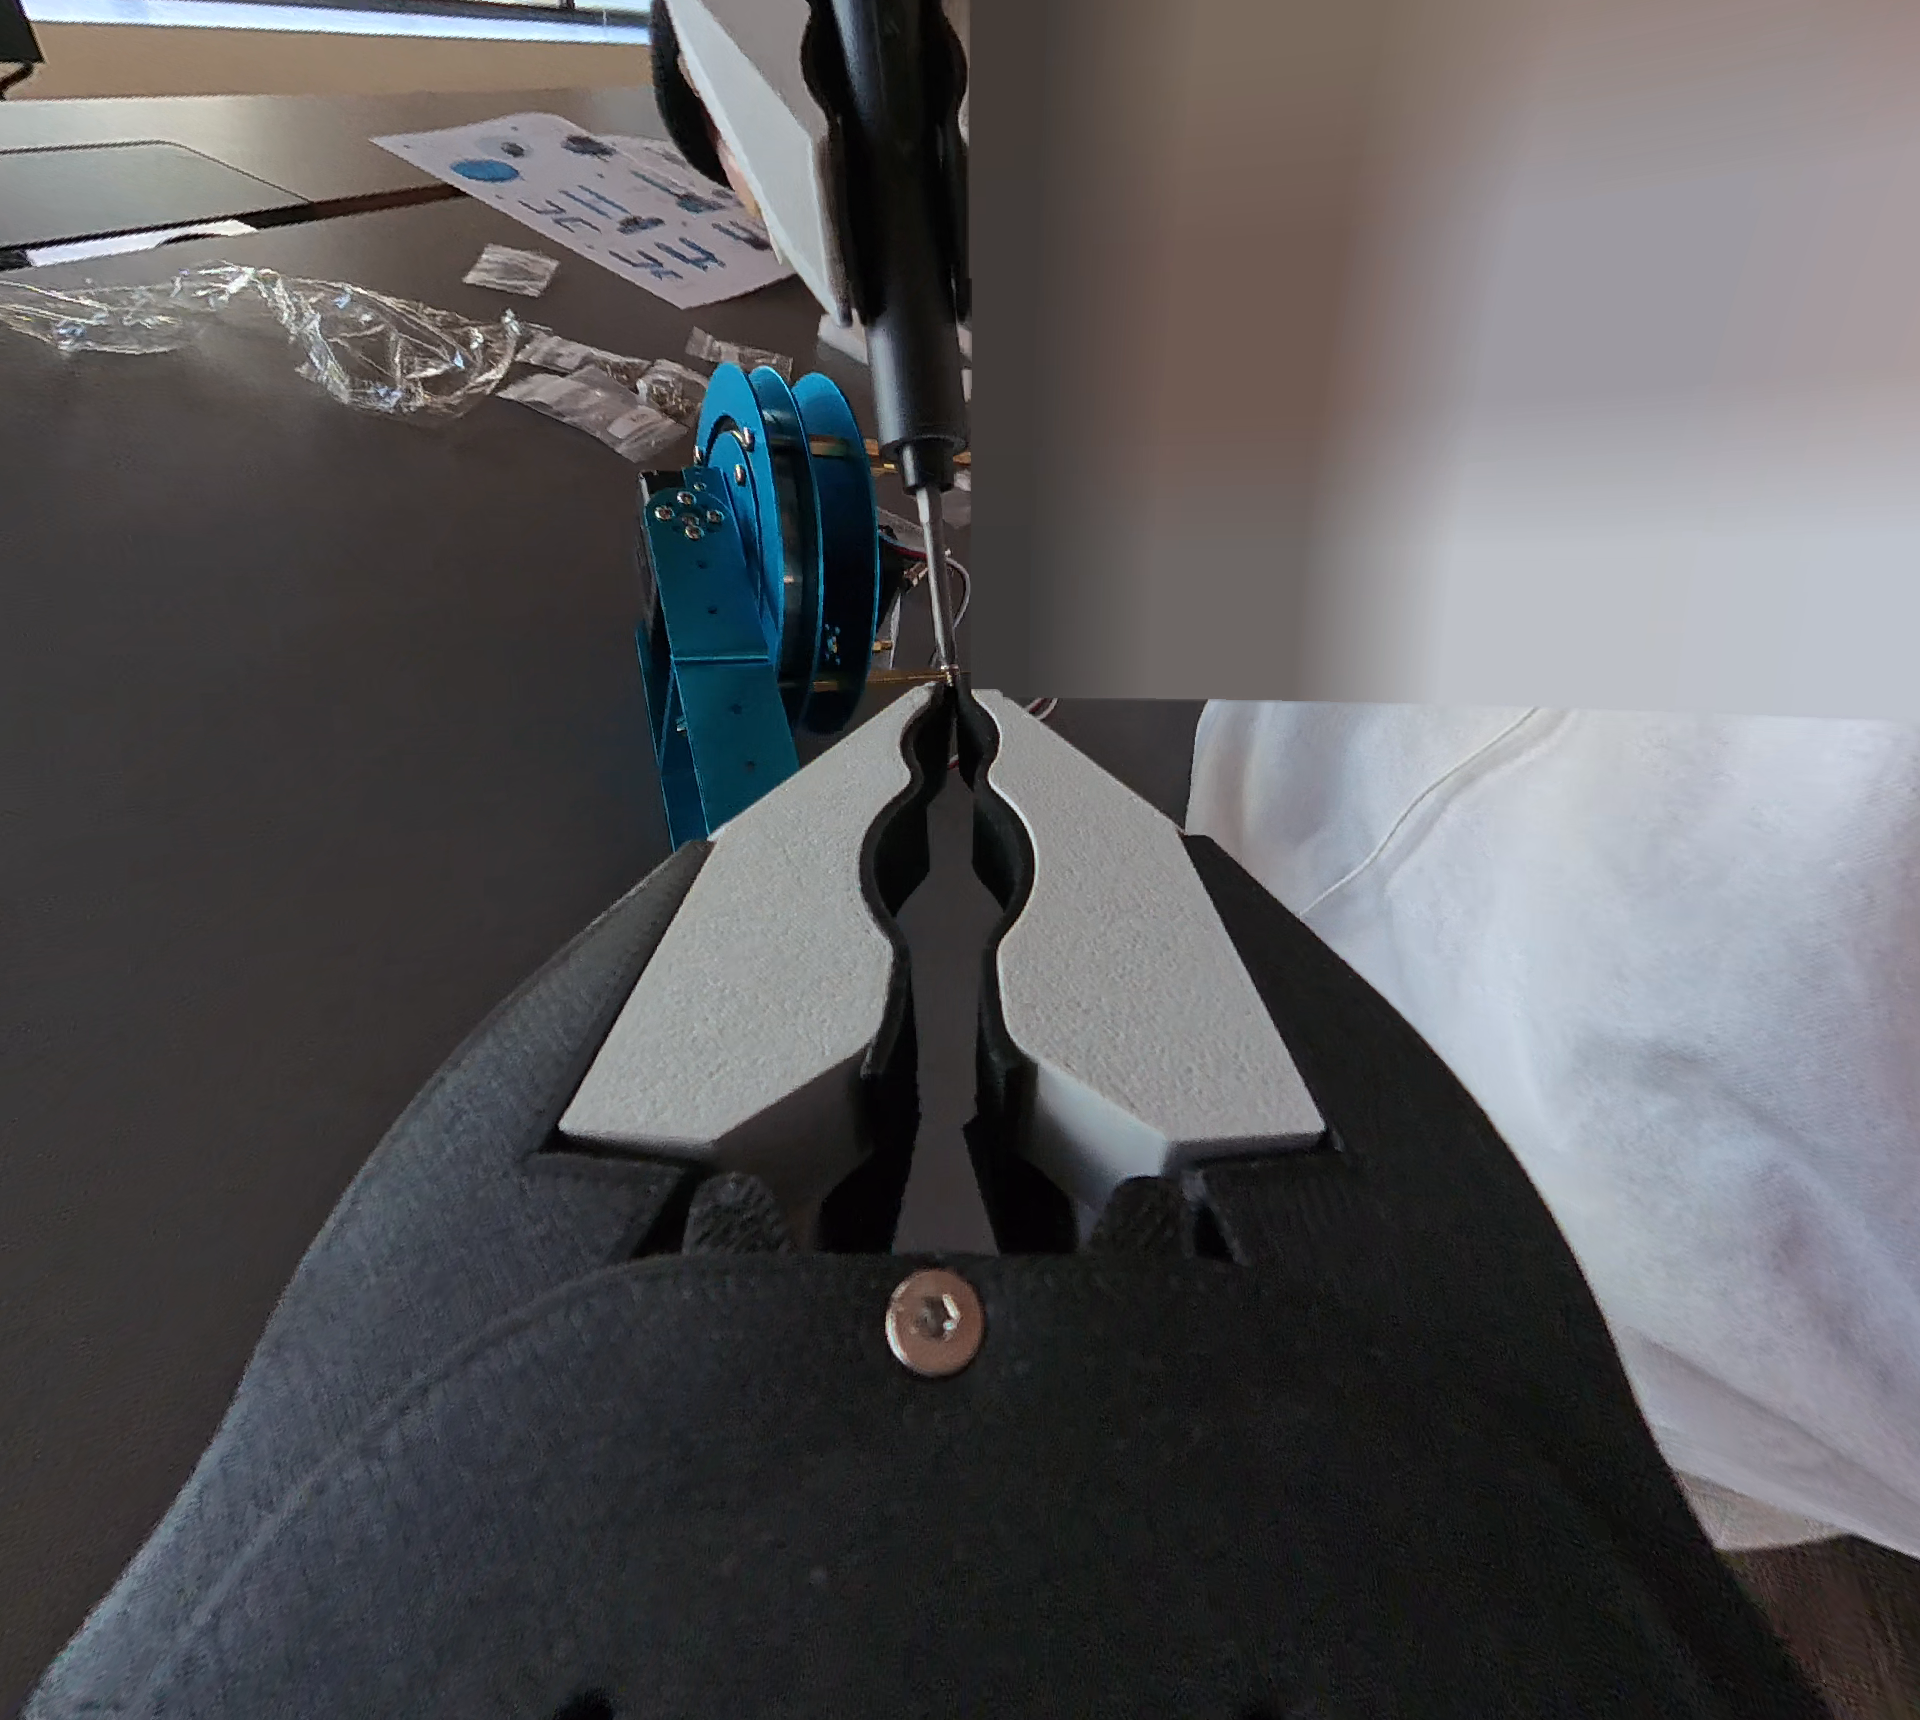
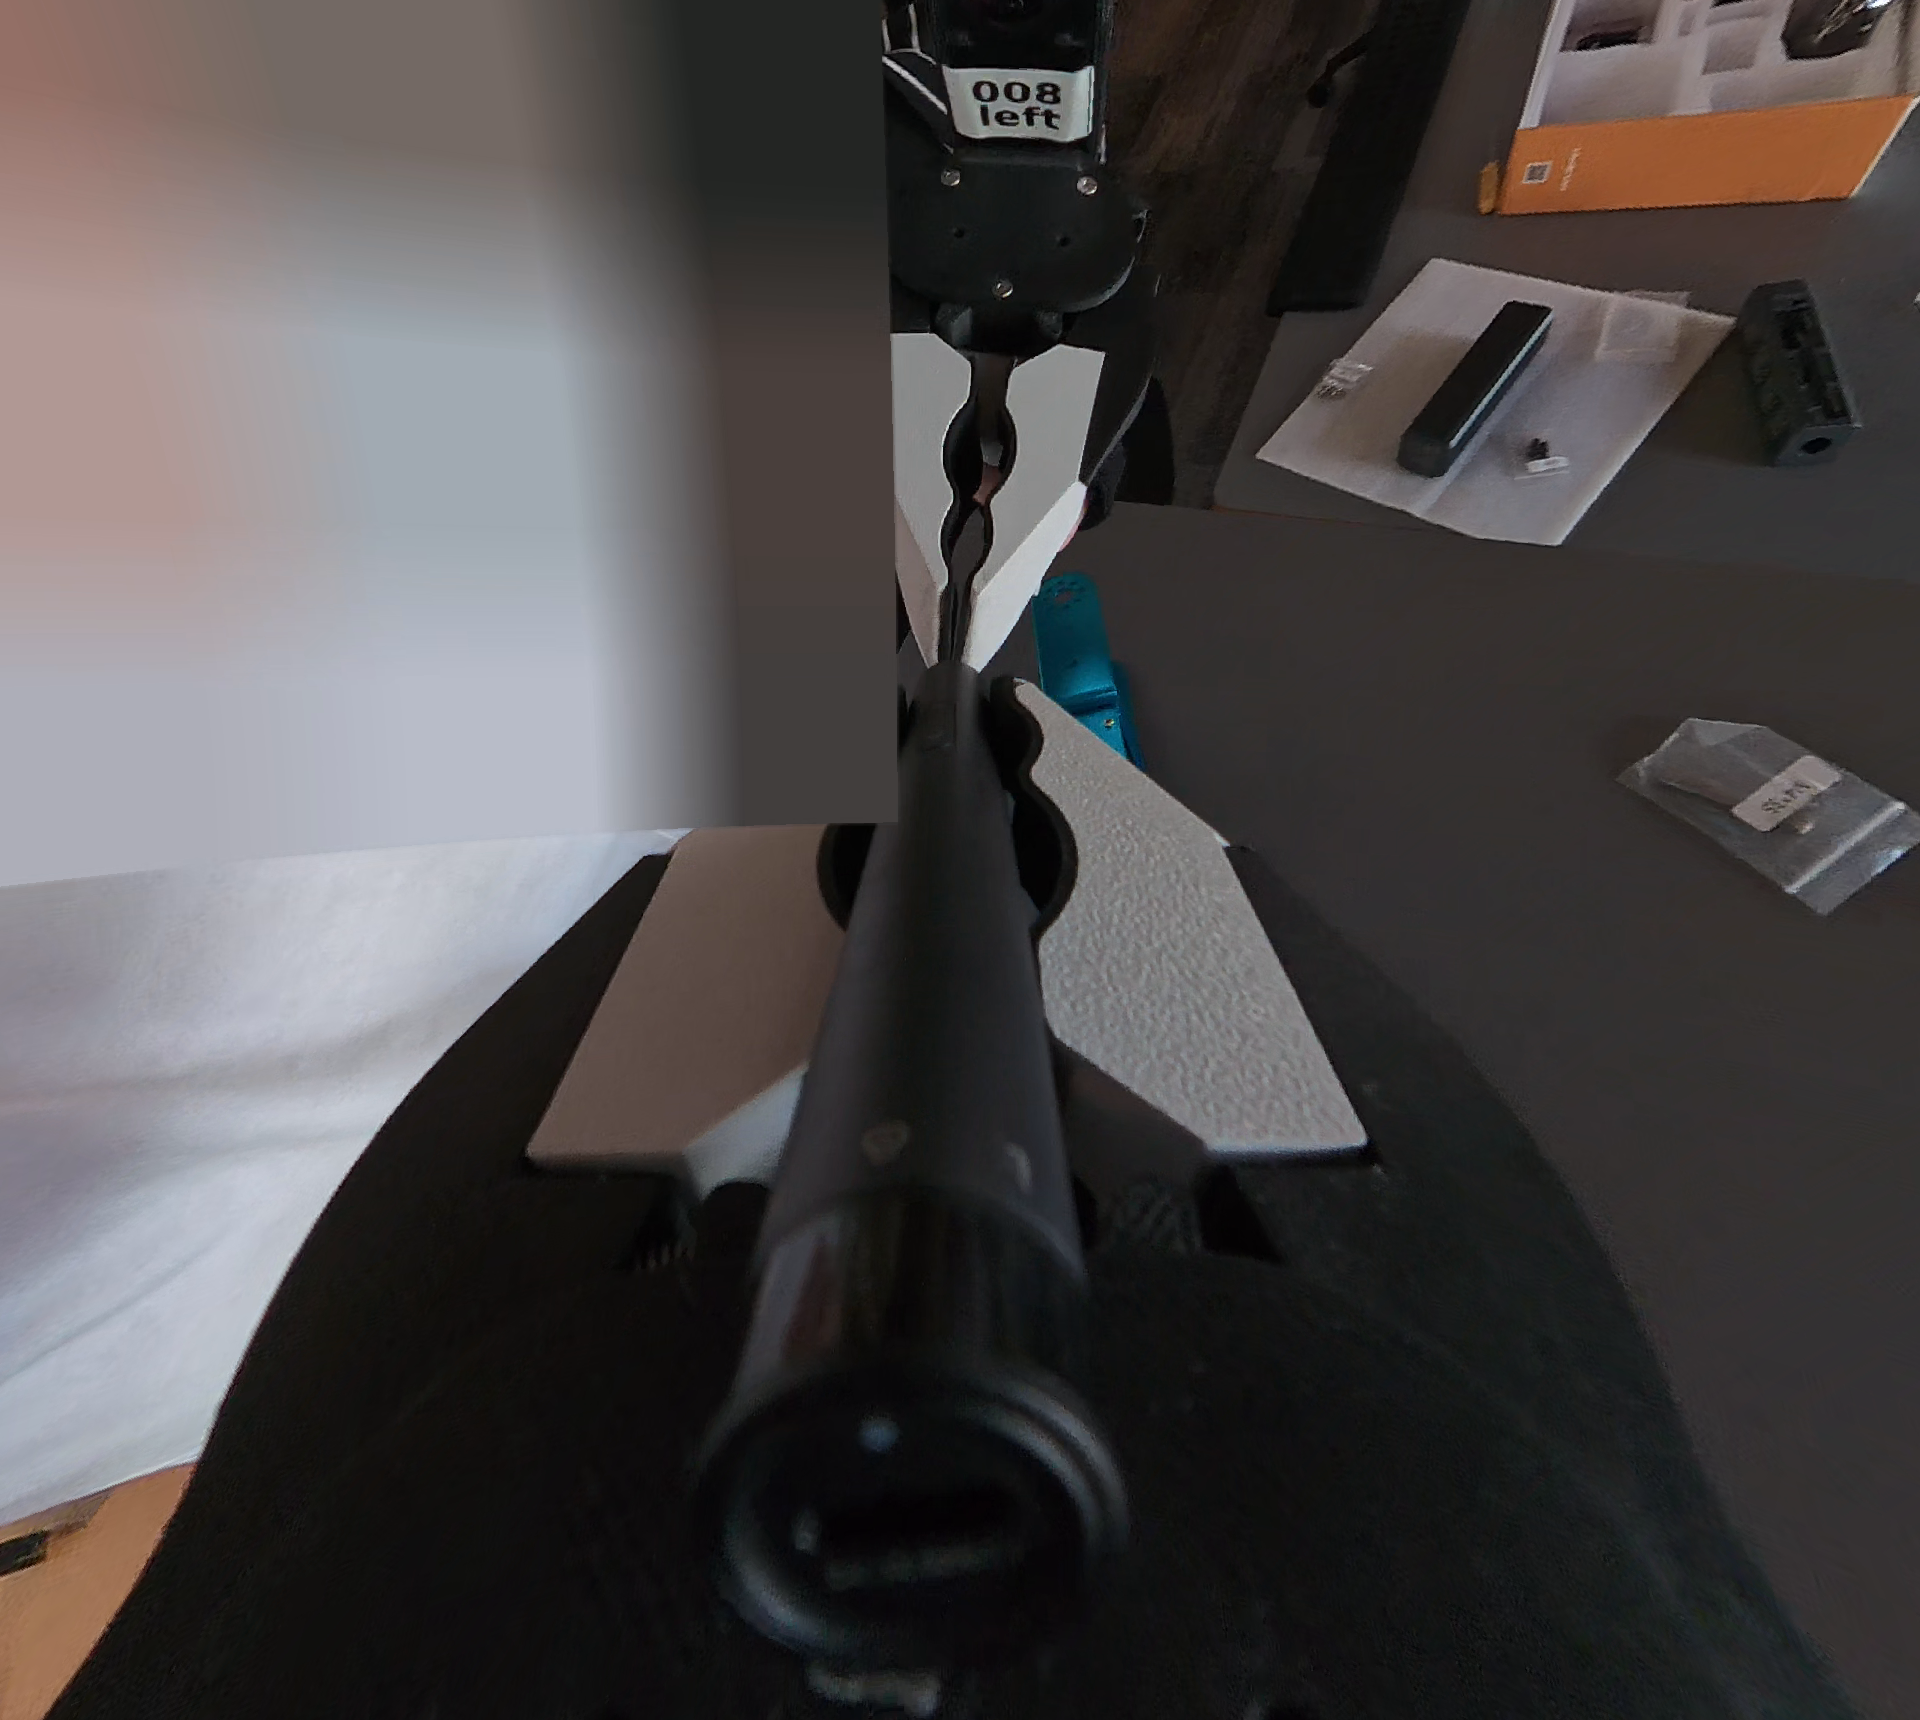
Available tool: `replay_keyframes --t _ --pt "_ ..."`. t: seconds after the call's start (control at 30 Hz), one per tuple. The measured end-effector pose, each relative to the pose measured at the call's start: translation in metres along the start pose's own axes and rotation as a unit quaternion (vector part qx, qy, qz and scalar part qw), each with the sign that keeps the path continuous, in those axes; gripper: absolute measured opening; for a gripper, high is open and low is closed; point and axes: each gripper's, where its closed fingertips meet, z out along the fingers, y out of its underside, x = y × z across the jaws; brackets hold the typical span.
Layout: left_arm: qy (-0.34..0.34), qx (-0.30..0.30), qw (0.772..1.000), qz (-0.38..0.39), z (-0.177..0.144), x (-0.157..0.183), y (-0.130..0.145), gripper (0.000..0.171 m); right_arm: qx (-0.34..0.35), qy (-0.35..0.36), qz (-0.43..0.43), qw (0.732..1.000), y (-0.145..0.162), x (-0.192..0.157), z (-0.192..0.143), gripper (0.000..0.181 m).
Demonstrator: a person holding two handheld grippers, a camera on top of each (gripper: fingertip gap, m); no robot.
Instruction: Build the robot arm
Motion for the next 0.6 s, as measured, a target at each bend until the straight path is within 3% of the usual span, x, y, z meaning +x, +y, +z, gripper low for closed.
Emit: replay_keyframes --t 0.23,0.5,0.6 --pt "0.01 -0.005 1.0 -0.011 0.0 0.001 0.0 0.0 0.012 -0.012 0.015 1.0 0.001 0.001 -0.001 0.018" --pt "0.007 0.001 1.0 -0.019 0.002 -0.003 -0.002 0.027 0.014 -0.003 0.011 1.0 0.001 0.001 0.0 0.017" --pt "-0.021 -0.005 1.0 -0.013 -0.01 -0.013 -0.004 0.029 0.012 0.015 0.007 1.0 0.003 0.006 -0.004 0.017"
